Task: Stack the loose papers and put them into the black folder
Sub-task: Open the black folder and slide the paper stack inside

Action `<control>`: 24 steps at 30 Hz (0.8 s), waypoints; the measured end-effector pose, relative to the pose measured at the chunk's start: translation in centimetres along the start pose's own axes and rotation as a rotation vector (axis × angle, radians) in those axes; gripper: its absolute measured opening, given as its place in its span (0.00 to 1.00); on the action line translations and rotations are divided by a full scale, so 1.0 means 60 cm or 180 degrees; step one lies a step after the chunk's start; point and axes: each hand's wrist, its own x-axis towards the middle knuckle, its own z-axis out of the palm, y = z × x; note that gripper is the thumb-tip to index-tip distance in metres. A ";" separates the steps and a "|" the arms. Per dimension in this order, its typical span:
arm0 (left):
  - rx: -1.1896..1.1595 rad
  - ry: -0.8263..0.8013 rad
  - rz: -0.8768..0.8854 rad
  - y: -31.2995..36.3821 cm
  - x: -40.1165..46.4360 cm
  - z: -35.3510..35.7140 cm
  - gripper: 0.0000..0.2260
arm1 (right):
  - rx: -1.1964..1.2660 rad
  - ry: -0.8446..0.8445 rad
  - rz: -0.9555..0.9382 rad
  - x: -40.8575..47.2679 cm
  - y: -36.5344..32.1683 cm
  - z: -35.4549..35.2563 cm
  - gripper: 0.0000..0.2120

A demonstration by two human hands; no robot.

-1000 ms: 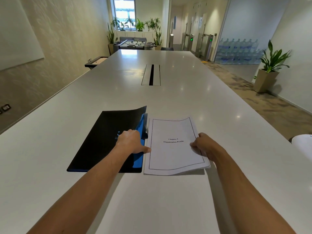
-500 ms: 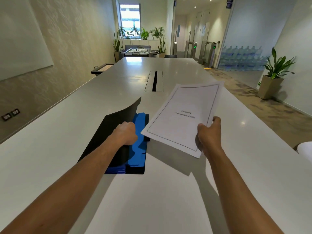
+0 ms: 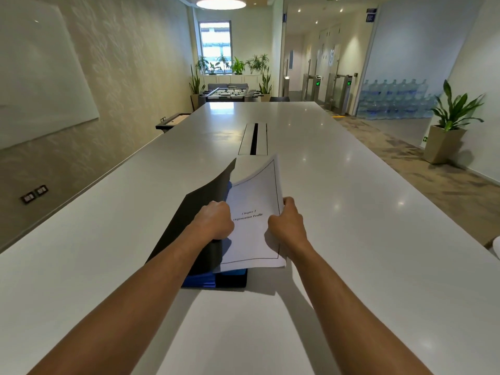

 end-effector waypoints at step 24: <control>-0.0225 -0.0060 0.0397 0.082 -0.012 0.030 0.12 | -0.1782 0.0201 -0.0242 0.045 0.082 0.069 0.20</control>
